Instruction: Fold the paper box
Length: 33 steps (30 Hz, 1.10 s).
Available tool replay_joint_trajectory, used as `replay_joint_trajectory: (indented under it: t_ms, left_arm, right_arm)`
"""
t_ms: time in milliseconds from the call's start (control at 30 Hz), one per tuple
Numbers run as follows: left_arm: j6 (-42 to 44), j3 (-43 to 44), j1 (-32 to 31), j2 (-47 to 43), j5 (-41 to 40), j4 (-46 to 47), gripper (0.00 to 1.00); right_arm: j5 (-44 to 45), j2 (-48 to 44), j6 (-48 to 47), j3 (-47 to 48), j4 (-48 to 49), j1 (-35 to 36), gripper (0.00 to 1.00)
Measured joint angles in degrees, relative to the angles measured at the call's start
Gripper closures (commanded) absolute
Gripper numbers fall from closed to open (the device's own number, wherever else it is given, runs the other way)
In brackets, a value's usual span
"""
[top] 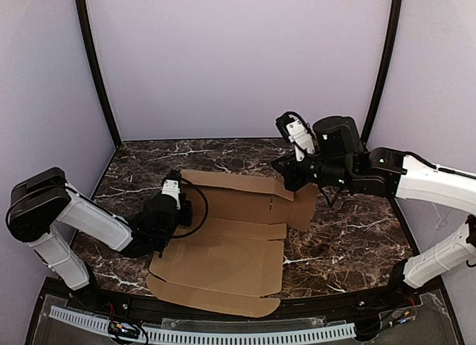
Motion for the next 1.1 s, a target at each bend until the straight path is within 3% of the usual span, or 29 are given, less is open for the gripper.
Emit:
replay_joint_trajectory:
  t_ms: [400, 1100]
  left_arm:
    - [-7.50, -1.62, 0.00, -0.20, -3.34, -1.07, 0.99]
    - [-8.94, -1.62, -0.20, -1.51, -2.25, -3.48, 0.99]
  right_arm:
    - [1.90, 0.46, 2.10, -6.60, -2.64, -4.79, 1.00]
    - [-9.60, 12.11, 8.13, -7.87, 11.39, -7.34, 1.00]
